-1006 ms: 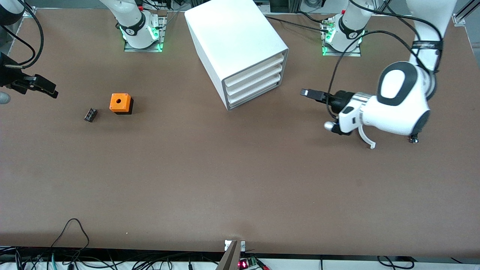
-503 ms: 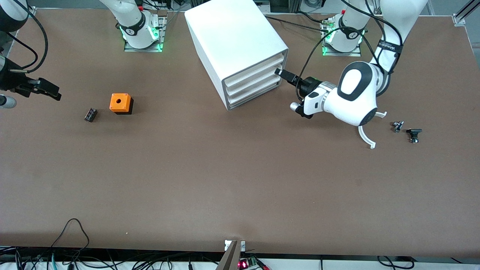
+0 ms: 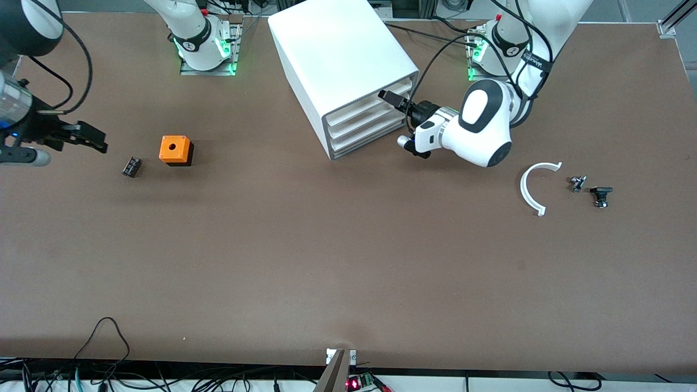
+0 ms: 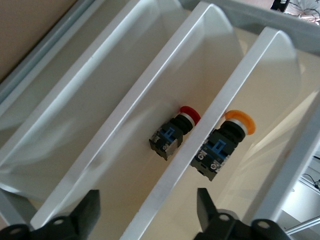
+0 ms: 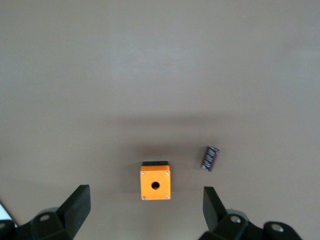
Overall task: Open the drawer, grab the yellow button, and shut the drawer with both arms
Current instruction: 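Pull the drawer open with the left gripper while the right gripper advances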
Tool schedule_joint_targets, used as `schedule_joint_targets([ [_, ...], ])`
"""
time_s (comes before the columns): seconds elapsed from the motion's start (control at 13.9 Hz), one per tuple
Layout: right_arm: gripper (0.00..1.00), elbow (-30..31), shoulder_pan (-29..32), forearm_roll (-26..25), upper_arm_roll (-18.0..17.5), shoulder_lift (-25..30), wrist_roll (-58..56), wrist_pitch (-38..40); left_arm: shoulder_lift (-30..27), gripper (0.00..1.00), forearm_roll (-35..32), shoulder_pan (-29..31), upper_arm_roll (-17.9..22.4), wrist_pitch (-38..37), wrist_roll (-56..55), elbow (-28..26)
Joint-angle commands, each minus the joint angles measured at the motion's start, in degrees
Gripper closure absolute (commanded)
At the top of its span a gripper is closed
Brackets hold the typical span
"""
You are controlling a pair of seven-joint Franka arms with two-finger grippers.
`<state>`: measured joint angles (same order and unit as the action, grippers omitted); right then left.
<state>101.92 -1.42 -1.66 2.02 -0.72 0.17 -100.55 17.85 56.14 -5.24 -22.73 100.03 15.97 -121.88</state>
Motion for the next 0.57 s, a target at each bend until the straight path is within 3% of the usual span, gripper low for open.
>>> schedule_joint_targets([
  [0.0, 0.00, -1.5, -3.0, 1.4, 0.2, -2.0, -0.3, -0.3, -0.2, 0.57, 3.2, 0.1, -1.7, 1.6, 1.4, -2.0],
  [0.14, 0.00, -1.6, -5.0, 1.4, 0.2, -2.5, 0.1, -0.3, -0.4, 0.99, 3.5, 0.1, -1.8, 2.4, 2.3, -2.0],
  [0.36, 0.00, -1.7, -5.6, 4.2, 0.2, -3.7, 0.0, 0.0, -0.7, 1.00, 3.4, 1.1, 0.1, 3.3, 2.6, -1.2],
  [0.5, 0.00, -1.7, -7.3, 4.3, 0.2, -3.7, 0.2, -0.1, -1.3, 1.00, 2.7, 1.2, 5.0, 6.7, 2.7, 0.9],
])
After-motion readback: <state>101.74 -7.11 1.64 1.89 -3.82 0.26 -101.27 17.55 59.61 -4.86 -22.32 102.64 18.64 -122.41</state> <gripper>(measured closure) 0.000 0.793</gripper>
